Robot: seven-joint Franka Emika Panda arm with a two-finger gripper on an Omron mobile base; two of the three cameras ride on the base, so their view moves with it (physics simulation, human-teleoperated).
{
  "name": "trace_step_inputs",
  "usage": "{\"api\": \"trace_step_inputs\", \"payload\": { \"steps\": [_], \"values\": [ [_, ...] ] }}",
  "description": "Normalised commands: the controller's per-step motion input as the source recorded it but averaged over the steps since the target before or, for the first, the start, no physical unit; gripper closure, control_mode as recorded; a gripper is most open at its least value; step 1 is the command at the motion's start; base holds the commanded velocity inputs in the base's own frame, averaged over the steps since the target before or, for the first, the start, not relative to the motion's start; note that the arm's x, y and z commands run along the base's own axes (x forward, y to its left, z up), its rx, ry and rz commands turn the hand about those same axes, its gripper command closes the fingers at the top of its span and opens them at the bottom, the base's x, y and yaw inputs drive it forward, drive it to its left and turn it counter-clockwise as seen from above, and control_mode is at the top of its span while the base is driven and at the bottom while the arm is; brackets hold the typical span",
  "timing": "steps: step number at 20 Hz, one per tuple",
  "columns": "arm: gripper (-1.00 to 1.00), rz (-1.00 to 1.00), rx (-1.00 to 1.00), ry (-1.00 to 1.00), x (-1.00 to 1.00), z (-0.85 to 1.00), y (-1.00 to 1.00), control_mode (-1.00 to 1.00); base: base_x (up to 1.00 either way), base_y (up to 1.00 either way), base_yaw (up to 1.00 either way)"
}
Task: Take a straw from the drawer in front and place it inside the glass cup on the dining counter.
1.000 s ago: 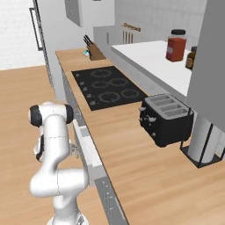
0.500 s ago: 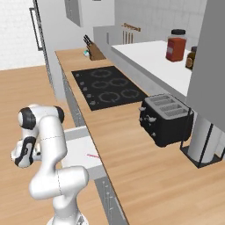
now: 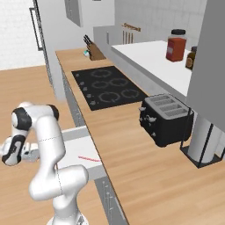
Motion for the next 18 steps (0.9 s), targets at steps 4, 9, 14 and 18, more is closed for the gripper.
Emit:
{"api": "trace_step_inputs", "payload": {
  "steps": [4, 9, 14, 18],
  "values": [
    [-1.00, 0.07, 0.63, 0.27, -0.41, 0.72, 0.06, -1.00, 0.00, 0.00, 0.00],
    [-1.00, 0.02, 0.55, 0.13, -0.44, 0.98, -0.03, -1.00, 0.00, 0.00, 0.00],
    [-1.00, -0.01, 0.32, 0.00, -0.03, 1.00, -0.28, -1.00, 0.00, 0.00, 0.00],
    [-1.00, -0.05, 0.21, 0.04, 0.00, 1.00, -0.51, -1.00, 0.00, 0.00, 0.00]
  ]
}}
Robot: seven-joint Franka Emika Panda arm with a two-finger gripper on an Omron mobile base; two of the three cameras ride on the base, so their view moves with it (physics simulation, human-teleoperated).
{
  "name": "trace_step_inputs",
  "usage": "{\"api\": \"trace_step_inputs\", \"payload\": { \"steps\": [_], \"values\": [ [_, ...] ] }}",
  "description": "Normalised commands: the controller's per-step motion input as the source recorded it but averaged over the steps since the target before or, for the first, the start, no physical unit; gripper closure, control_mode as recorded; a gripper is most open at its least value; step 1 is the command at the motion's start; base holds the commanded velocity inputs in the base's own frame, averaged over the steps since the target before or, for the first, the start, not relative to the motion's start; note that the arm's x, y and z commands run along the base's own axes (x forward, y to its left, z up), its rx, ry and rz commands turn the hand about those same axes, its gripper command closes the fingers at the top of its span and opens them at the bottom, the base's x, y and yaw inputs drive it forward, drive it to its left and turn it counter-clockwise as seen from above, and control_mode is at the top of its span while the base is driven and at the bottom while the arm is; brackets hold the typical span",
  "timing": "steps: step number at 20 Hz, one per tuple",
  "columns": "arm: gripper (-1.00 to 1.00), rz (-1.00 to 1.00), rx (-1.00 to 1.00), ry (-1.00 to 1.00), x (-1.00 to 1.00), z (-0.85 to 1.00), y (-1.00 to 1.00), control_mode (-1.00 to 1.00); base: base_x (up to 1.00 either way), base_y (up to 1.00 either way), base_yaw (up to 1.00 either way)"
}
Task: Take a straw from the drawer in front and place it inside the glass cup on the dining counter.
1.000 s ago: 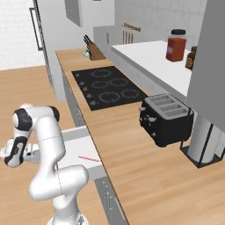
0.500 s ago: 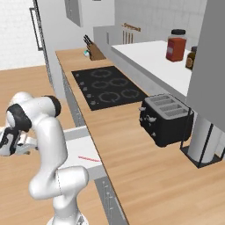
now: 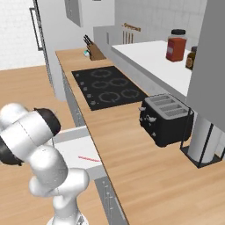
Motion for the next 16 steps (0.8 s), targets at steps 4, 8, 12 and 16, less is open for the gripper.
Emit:
{"api": "trace_step_inputs", "payload": {
  "steps": [4, 8, 12, 16],
  "values": [
    [-1.00, -0.09, 0.15, 0.13, 0.13, 0.80, -0.54, -1.00, 0.00, 0.00, 0.00],
    [-1.00, -0.06, 0.01, 0.15, 0.45, 0.09, -0.31, -1.00, 0.00, 0.00, 0.00],
    [-1.00, -0.04, -0.02, 0.09, 0.61, -0.08, -0.21, -1.00, 0.00, 0.00, 0.00],
    [-1.00, -0.04, -0.02, 0.12, 0.69, -0.13, -0.26, -1.00, 0.00, 0.00, 0.00]
  ]
}}
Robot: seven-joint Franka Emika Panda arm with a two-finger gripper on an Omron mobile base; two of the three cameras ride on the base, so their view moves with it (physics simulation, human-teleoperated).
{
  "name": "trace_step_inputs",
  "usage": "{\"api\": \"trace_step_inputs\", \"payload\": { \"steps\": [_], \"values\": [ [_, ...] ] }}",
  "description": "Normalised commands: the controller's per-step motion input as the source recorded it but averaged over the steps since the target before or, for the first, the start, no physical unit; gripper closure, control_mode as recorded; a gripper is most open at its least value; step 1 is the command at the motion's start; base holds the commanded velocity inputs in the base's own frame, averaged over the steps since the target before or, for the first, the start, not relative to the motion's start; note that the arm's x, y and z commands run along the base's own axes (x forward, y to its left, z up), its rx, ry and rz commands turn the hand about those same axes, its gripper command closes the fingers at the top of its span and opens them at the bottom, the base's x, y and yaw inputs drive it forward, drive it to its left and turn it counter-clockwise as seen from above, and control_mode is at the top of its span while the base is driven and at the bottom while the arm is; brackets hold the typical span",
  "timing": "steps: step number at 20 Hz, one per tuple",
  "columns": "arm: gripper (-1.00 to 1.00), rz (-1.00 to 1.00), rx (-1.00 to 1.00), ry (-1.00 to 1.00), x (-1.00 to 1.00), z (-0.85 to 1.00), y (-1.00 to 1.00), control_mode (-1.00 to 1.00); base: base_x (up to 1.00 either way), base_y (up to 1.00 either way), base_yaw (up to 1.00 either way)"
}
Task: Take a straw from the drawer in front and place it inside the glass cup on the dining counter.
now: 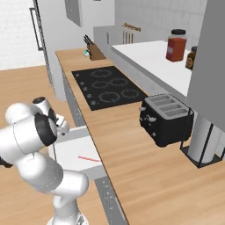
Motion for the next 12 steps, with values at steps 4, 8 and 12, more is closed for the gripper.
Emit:
{"api": "trace_step_inputs", "payload": {
  "steps": [4, 8, 12],
  "values": [
    [-1.00, 0.00, -0.02, 0.15, 0.39, -0.53, -0.18, -1.00, 0.00, 0.00, 0.00],
    [-1.00, 0.00, -0.03, 0.17, 0.27, -0.57, -0.12, -1.00, 0.00, 0.00, 0.00],
    [-1.00, 0.00, -0.01, 0.17, 0.11, -0.61, -0.01, -1.00, 0.00, 0.00, 0.00]
  ]
}}
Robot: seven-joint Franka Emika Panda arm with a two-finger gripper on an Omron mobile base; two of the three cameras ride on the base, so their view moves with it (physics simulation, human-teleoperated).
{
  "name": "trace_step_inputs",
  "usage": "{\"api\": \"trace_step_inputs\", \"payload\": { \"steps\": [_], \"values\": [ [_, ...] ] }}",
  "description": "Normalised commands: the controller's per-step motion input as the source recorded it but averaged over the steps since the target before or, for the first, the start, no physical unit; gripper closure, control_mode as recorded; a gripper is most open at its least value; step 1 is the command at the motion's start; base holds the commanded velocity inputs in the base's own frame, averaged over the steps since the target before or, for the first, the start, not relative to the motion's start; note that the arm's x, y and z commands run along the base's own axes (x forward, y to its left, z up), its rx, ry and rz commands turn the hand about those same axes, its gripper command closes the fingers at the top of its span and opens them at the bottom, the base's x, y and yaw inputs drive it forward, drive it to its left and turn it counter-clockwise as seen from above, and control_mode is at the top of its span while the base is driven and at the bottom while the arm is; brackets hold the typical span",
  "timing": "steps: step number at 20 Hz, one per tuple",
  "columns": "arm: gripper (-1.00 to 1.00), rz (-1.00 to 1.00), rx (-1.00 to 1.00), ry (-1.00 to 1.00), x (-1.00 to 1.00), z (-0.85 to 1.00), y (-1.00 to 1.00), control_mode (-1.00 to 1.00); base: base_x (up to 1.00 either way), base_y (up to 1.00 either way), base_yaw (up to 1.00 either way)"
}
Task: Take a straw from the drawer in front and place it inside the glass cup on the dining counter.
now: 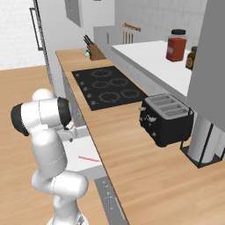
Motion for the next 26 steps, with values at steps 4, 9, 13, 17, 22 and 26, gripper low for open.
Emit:
{"api": "trace_step_inputs", "payload": {
  "steps": [4, 9, 13, 17, 22, 26],
  "values": [
    [-1.00, 0.00, 0.00, 0.14, 0.01, -0.62, 0.00, -1.00, 0.00, 0.00, 0.00],
    [-1.00, 0.00, 0.00, 0.09, 0.00, -0.52, 0.01, -1.00, 0.00, 0.00, 0.00],
    [-1.00, 0.00, 0.00, 0.10, 0.00, -0.46, 0.20, -1.00, 0.00, 0.00, 0.00],
    [-1.00, 0.05, 0.00, 0.13, -0.19, -0.45, 0.79, -1.00, 0.00, 0.00, 0.00],
    [-1.00, 0.07, 0.01, 0.14, -0.37, -0.26, 1.00, -1.00, 0.00, 0.00, 0.00],
    [-1.00, 0.04, 0.00, 0.10, -0.38, -0.06, 0.82, -1.00, 0.00, 0.00, 0.00]
  ]
}}
